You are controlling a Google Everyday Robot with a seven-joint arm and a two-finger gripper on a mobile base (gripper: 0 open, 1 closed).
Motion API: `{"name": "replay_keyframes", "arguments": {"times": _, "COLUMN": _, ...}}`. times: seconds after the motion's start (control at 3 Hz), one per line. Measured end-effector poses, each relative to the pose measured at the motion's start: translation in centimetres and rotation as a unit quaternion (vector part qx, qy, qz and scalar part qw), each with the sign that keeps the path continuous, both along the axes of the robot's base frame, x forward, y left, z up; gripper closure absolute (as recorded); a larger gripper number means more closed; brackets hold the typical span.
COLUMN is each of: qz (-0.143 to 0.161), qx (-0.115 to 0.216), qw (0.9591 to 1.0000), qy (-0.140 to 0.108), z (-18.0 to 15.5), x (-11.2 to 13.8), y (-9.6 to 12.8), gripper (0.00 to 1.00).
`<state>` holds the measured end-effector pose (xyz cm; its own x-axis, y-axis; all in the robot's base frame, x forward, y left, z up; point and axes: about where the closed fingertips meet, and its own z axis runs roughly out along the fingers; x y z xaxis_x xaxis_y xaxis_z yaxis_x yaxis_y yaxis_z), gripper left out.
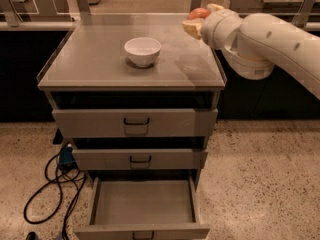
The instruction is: Pick apple from bottom drawer and place on counter
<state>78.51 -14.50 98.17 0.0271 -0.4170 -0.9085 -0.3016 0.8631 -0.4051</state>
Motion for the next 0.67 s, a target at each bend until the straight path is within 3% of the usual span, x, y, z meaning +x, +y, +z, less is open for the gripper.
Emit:
{"name": "replay_keyframes", "arguments": {"times": 0.33, "qz": 0.082, "qx": -0.004, "qw": 0.9962, "qy": 0.028, "z": -3.5, "x": 2.9, "y": 5.2, "gripper": 1.00}}
{"name": "replay_keyframes", "arguments": {"times": 0.67, "qz": 0.133, "qx": -0.019, "qw": 0.9884, "qy": 0.072, "z": -7.6, "x": 4.0, "y": 7.2, "gripper": 1.00}}
